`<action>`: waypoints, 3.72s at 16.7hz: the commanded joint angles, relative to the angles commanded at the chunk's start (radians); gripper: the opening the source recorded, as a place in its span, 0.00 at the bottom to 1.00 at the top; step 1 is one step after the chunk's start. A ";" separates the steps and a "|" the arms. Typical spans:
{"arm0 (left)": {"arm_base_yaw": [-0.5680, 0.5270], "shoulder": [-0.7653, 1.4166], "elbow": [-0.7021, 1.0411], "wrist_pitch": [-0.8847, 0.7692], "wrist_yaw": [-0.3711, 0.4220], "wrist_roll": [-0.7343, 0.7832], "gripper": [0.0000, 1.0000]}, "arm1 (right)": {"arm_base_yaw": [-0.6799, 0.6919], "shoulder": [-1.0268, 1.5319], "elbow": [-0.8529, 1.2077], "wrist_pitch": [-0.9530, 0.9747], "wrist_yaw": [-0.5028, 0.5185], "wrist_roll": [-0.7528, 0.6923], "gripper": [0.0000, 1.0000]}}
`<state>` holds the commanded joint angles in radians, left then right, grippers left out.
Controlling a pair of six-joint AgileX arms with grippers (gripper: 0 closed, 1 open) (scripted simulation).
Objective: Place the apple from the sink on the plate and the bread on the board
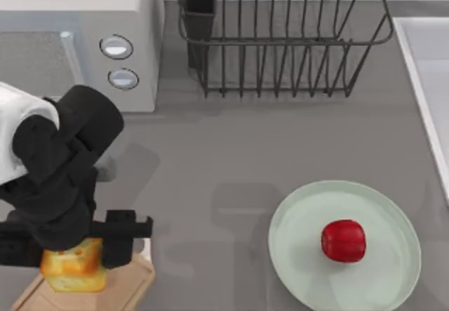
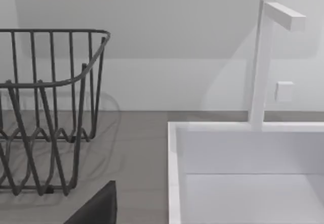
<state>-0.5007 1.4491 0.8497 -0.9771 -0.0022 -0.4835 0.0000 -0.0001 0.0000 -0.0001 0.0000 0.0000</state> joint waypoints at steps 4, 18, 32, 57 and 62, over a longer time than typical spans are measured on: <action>-0.001 0.021 -0.038 0.058 0.000 0.001 0.00 | 0.000 0.000 0.000 0.000 0.000 0.000 1.00; 0.000 0.054 -0.097 0.158 -0.001 0.001 0.23 | 0.000 0.000 0.000 0.000 0.000 0.000 1.00; 0.000 0.054 -0.097 0.158 -0.001 0.001 1.00 | 0.000 0.000 0.000 0.000 0.000 0.000 1.00; 0.398 -1.172 -0.710 0.794 0.003 0.379 1.00 | 0.000 0.000 0.000 0.000 0.000 0.000 1.00; 0.490 -1.423 -0.836 0.957 0.002 0.472 1.00 | 0.000 0.000 0.000 0.000 0.000 0.000 1.00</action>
<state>-0.0109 0.0257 0.0134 -0.0203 -0.0001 -0.0111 0.0000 -0.0001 0.0000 -0.0001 0.0000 0.0000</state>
